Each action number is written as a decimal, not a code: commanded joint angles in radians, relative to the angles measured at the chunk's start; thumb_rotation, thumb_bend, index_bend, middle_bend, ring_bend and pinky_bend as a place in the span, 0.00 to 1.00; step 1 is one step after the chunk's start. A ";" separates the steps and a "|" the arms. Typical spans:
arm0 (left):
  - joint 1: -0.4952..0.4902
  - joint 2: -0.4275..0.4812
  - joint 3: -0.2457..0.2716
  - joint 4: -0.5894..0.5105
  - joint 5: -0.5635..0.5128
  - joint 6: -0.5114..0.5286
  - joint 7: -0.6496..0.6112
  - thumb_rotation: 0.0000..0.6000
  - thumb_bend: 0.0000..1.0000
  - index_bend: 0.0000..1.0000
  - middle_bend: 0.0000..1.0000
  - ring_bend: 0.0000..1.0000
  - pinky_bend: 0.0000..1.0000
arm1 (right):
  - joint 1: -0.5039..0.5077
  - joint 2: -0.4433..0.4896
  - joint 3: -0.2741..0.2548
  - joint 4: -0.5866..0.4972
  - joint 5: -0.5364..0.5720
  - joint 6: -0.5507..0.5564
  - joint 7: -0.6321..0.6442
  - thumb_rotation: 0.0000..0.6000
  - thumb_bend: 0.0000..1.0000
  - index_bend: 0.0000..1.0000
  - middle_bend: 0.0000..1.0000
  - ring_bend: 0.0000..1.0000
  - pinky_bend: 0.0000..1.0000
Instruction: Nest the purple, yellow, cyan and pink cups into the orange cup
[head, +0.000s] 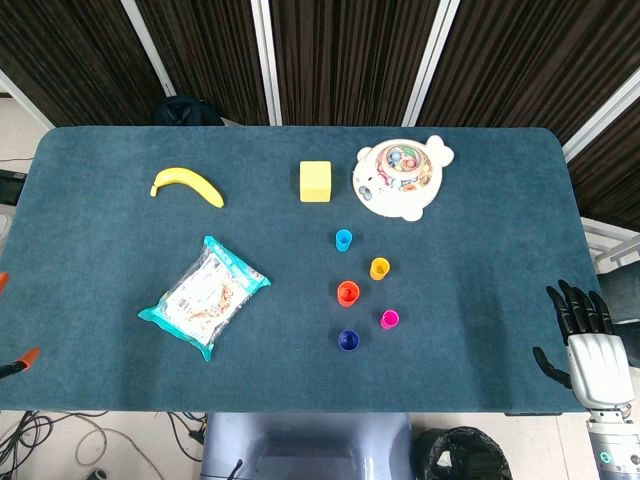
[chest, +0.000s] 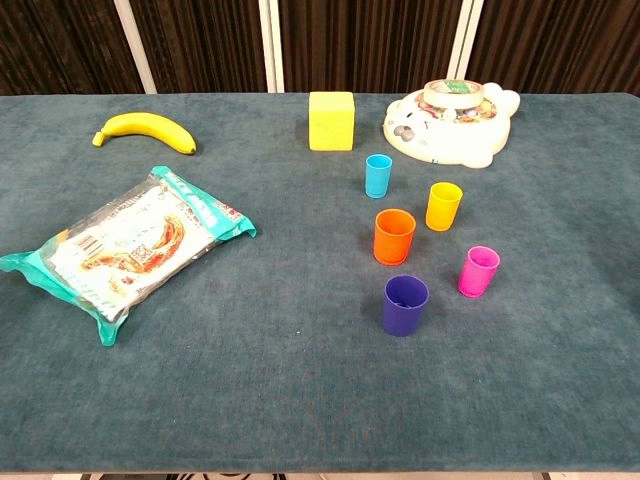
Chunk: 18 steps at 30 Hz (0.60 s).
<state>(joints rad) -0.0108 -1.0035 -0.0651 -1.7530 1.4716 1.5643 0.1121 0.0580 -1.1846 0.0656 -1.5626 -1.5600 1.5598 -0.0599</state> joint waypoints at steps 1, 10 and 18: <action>0.001 0.000 0.000 -0.002 0.001 0.003 0.001 1.00 0.00 0.04 0.01 0.00 0.06 | 0.001 -0.001 0.000 0.000 0.002 -0.004 -0.001 1.00 0.35 0.00 0.00 0.05 0.05; 0.003 0.000 0.002 -0.007 0.002 0.007 0.011 1.00 0.00 0.04 0.01 0.00 0.06 | 0.000 0.004 -0.002 -0.011 0.014 -0.017 0.004 1.00 0.35 0.00 0.00 0.05 0.05; 0.004 -0.001 0.004 -0.012 0.003 0.011 0.019 1.00 0.00 0.04 0.01 0.00 0.06 | 0.000 0.011 -0.003 -0.021 0.019 -0.022 0.011 1.00 0.35 0.00 0.00 0.05 0.05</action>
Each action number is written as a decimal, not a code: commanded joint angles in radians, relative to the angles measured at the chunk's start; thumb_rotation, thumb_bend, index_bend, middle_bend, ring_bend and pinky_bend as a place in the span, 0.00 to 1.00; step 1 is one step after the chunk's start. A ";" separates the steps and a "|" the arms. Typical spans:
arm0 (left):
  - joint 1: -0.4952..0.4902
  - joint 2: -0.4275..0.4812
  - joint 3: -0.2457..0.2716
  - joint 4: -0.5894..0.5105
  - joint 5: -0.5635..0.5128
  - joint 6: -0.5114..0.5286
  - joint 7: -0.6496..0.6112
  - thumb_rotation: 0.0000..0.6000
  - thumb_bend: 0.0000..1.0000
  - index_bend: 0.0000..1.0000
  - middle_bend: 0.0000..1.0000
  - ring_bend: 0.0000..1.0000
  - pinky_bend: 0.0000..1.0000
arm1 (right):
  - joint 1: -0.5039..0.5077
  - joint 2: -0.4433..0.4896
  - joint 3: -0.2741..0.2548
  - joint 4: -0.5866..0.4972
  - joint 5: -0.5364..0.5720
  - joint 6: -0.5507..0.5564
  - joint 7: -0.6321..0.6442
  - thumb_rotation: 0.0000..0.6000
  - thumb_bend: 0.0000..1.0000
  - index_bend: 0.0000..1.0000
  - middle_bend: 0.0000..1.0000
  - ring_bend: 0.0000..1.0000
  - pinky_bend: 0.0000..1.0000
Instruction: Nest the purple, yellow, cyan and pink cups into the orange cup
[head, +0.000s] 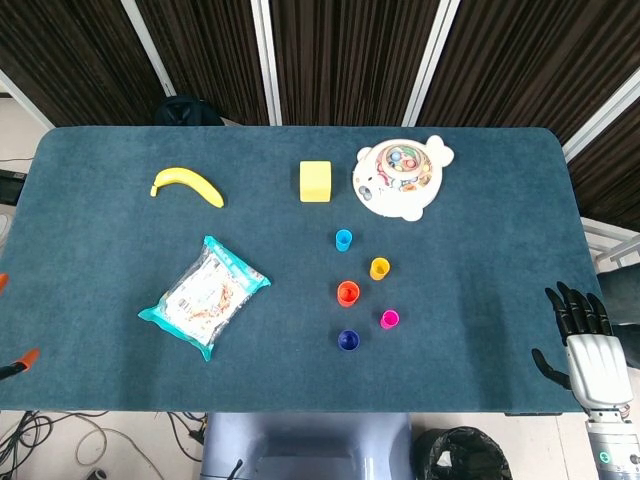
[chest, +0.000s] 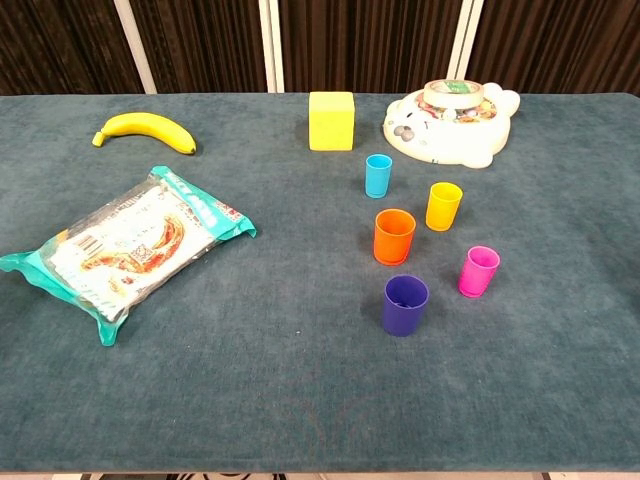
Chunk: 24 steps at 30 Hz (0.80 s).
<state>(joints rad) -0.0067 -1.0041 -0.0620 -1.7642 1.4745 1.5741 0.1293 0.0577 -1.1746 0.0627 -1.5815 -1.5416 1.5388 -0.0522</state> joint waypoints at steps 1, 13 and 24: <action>0.000 0.000 0.000 -0.001 0.000 0.001 0.002 1.00 0.00 0.04 0.01 0.00 0.06 | 0.000 0.002 0.000 -0.002 0.001 -0.002 0.004 1.00 0.35 0.00 0.00 0.05 0.05; 0.004 -0.001 0.000 -0.006 0.000 0.009 0.005 1.00 0.00 0.04 0.01 0.00 0.06 | 0.005 0.019 -0.018 -0.034 -0.002 -0.037 0.060 1.00 0.35 0.00 0.00 0.05 0.05; 0.005 -0.004 -0.002 -0.010 -0.005 0.013 0.012 1.00 0.00 0.04 0.01 0.00 0.06 | 0.073 0.117 -0.049 -0.095 -0.081 -0.145 0.164 1.00 0.35 0.00 0.00 0.05 0.05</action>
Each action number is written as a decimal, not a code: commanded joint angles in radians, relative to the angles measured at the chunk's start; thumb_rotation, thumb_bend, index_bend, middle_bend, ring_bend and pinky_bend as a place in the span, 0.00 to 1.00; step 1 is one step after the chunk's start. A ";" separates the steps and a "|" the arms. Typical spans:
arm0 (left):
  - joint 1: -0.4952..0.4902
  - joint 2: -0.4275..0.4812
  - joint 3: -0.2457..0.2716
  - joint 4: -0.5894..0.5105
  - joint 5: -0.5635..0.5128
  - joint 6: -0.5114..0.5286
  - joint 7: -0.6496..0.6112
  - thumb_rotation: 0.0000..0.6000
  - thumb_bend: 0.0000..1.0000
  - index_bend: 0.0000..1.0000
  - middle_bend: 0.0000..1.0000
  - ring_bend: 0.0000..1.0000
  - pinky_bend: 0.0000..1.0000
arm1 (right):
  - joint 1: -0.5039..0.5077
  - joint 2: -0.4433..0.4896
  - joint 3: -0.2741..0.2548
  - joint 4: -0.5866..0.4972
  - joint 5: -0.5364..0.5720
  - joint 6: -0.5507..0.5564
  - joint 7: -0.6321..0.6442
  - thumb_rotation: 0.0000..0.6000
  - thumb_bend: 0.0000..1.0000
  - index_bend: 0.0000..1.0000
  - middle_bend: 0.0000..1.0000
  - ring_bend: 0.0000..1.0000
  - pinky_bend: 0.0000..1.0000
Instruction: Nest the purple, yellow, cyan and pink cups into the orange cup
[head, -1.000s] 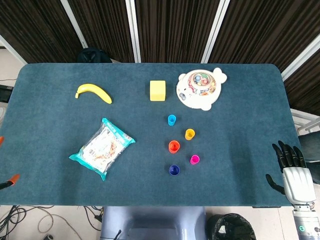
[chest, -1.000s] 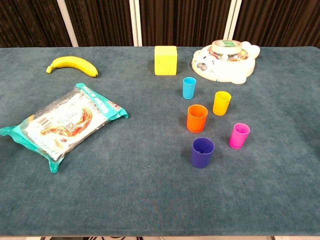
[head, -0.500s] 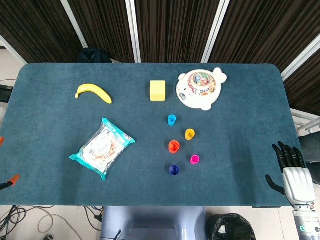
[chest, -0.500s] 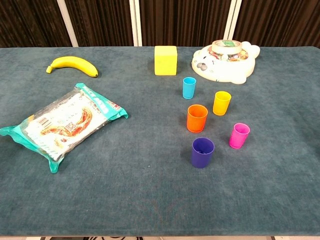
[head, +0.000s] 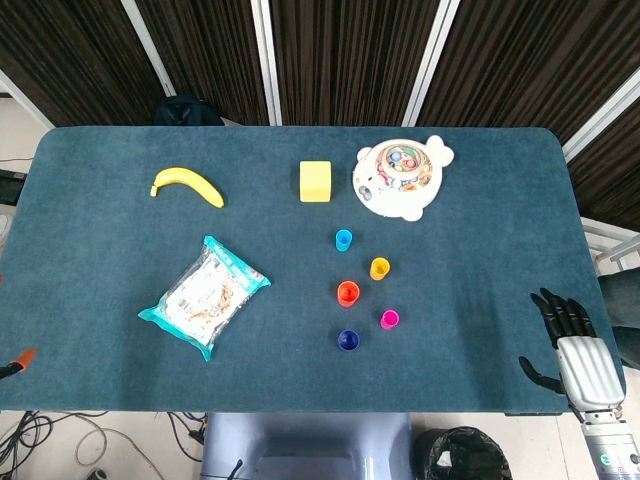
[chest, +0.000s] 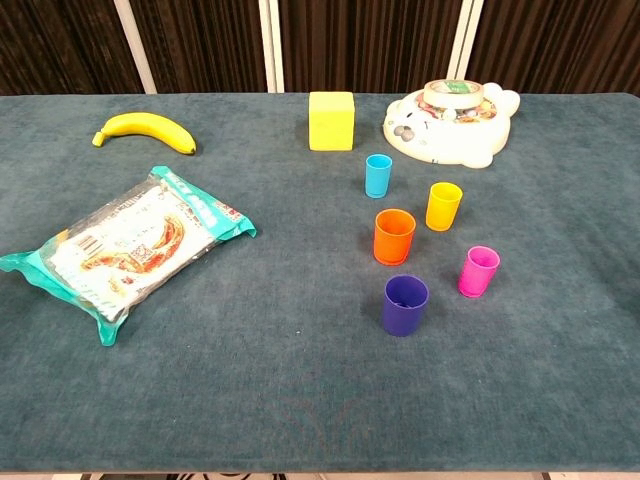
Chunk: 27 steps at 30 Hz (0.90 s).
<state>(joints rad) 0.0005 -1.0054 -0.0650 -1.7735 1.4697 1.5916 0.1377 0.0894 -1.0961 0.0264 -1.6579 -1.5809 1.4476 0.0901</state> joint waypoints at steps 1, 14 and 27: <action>-0.003 -0.004 0.001 -0.001 0.000 -0.006 0.006 1.00 0.00 0.04 0.01 0.00 0.06 | 0.059 0.051 -0.014 -0.025 -0.058 -0.074 0.024 1.00 0.35 0.00 0.00 0.05 0.05; -0.005 -0.019 -0.002 0.000 -0.007 -0.004 0.025 1.00 0.00 0.04 0.01 0.00 0.06 | 0.313 0.185 -0.034 -0.135 -0.256 -0.338 0.220 1.00 0.35 0.00 0.00 0.05 0.05; -0.006 -0.029 -0.004 0.000 -0.014 -0.004 0.043 1.00 0.00 0.04 0.01 0.00 0.06 | 0.408 0.008 0.074 -0.165 -0.082 -0.475 -0.097 1.00 0.35 0.04 0.00 0.05 0.05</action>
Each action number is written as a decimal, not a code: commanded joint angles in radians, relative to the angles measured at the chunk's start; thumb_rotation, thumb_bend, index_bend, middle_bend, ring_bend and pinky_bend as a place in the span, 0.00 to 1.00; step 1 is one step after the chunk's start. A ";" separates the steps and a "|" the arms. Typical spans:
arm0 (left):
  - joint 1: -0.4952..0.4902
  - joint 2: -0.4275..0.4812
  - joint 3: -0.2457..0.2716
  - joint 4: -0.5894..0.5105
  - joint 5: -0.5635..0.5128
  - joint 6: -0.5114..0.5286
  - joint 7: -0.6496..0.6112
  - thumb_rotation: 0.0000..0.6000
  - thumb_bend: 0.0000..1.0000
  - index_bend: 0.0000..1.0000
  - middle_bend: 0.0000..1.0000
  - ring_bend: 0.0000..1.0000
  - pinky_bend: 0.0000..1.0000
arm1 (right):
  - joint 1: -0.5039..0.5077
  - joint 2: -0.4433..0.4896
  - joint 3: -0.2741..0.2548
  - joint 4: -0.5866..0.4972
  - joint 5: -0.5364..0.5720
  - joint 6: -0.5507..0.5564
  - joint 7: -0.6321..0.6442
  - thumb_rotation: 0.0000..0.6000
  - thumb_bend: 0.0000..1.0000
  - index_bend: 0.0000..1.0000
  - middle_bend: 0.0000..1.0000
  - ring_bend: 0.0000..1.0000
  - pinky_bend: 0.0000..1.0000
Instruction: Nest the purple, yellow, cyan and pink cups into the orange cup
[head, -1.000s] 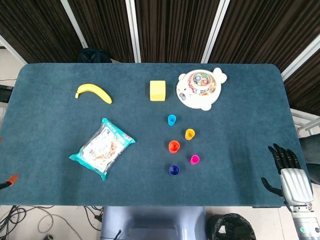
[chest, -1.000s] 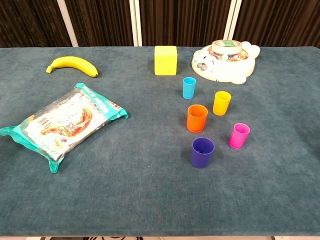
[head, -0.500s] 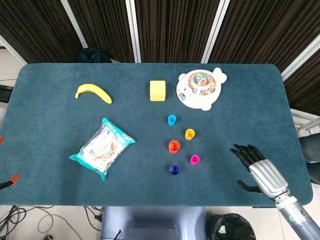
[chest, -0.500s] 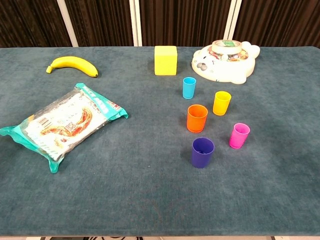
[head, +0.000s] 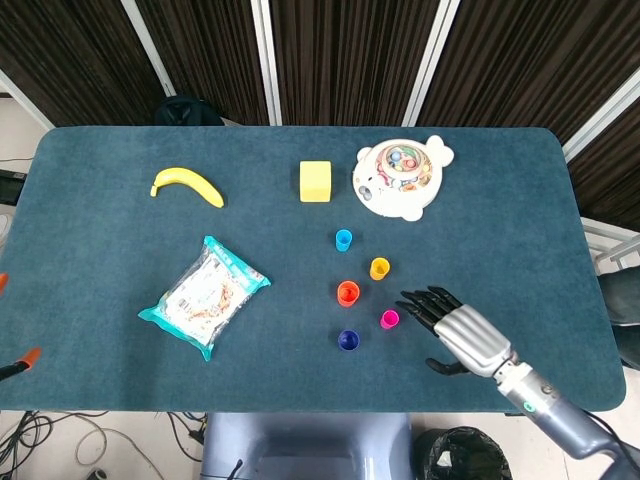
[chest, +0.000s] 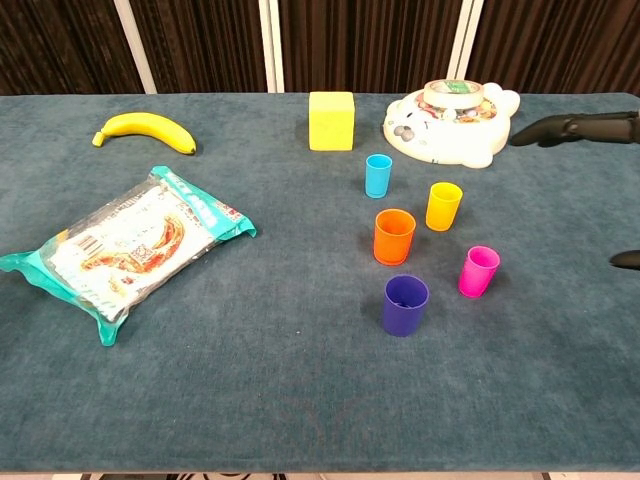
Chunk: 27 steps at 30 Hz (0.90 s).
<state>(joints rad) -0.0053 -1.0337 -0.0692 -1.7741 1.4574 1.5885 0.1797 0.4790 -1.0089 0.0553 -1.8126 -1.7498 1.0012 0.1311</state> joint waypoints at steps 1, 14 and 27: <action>-0.001 -0.001 -0.001 0.001 -0.002 -0.001 0.001 1.00 0.00 0.04 0.01 0.00 0.06 | 0.021 -0.093 0.051 -0.010 0.104 -0.032 -0.170 1.00 0.35 0.05 0.00 0.05 0.05; -0.002 -0.005 0.001 0.000 -0.002 -0.004 0.010 1.00 0.00 0.04 0.01 0.00 0.06 | 0.032 -0.236 0.040 -0.029 0.202 -0.034 -0.475 1.00 0.35 0.14 0.00 0.05 0.05; -0.004 -0.009 0.001 0.002 -0.003 -0.007 0.016 1.00 0.00 0.04 0.01 0.00 0.06 | 0.045 -0.330 0.014 -0.018 0.233 -0.035 -0.580 1.00 0.35 0.18 0.00 0.05 0.05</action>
<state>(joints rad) -0.0097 -1.0429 -0.0681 -1.7724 1.4538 1.5811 0.1952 0.5206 -1.3305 0.0712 -1.8343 -1.5218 0.9678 -0.4409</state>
